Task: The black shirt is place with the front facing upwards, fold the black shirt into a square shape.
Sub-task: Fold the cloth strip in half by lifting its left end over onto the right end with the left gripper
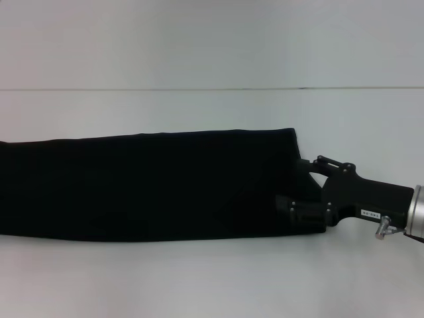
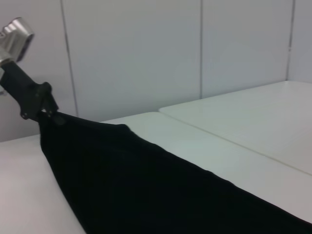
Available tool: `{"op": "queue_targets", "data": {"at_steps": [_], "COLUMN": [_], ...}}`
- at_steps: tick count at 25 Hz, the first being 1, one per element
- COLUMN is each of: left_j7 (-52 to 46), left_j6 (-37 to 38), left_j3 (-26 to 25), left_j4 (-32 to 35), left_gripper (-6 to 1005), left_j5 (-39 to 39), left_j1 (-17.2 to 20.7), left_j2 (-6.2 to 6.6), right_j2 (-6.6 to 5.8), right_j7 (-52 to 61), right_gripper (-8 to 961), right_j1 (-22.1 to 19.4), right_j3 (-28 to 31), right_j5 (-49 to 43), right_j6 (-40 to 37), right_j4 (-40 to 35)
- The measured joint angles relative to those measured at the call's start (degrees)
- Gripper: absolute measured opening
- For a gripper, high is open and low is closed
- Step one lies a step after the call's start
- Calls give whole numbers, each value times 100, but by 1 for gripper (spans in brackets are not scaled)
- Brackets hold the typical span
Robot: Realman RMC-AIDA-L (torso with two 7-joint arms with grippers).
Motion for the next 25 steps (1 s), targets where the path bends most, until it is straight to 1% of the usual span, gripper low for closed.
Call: {"op": "queue_targets", "data": {"at_steps": [5, 9, 10, 11, 12, 14, 15, 16, 17, 18, 20, 22, 24, 25], "left_j7": [-7, -128, -171, -221, -221, -267, -282, -292, -292, -292, -280, -229, -121, -60], "left_j6": [284, 710, 854, 1055, 1055, 1257, 1355, 1453, 1453, 1469, 1404, 1240, 944, 811], "left_j3": [21, -5, -4, -4, -4, 5, 12, 22, 22, 37, 103, 225, 420, 485], "left_j4": [27, 165, 245, 361, 361, 507, 553, 603, 603, 605, 583, 511, 345, 269], "left_gripper": [20, 19, 19, 19, 19, 20, 20, 20, 20, 20, 20, 19, 19, 19], "left_j5": [-26, -98, -119, -129, -129, -132, -132, -158, -158, -185, -360, -522, -705, -779], "left_j1": [-179, -544, -690, -923, -923, -1276, -1444, -1803, -1803, -1942, -2269, -2501, -2672, -2710], "left_j2": [8, 7, -9, -66, -66, -193, -275, -488, -488, -580, -883, -1166, -1533, -1678], "right_j2": [-3, -9, -12, -17, -16, -24, -24, -27, -30, -30, -31, -36, -39, -38], "right_j7": [1, 1, 1, 1, 1, 0, 0, 0, 0, 0, 0, 0, 0, 0], "right_gripper": [932, 931, 931, 932, 932, 932, 932, 932, 931, 931, 931, 930, 929, 929], "right_j1": [-96, -255, -292, -347, -381, -495, -539, -578, -627, -668, -724, -763, -789, -795], "right_j3": [150, 319, 367, 429, 470, 610, 654, 695, 744, 789, 858, 908, 943, 954], "right_j5": [0, 0, 0, 0, 0, 0, 0, 0, -1, 0, -1, -1, -3, -3], "right_j6": [0, 1, 1, 1, 0, -1, -1, -2, -2, -7, -18, -44, -70, -80], "right_j4": [0, 0, 1, 1, 2, 2, 3, 2, 1, 0, -1, -3, -3, -4]}}
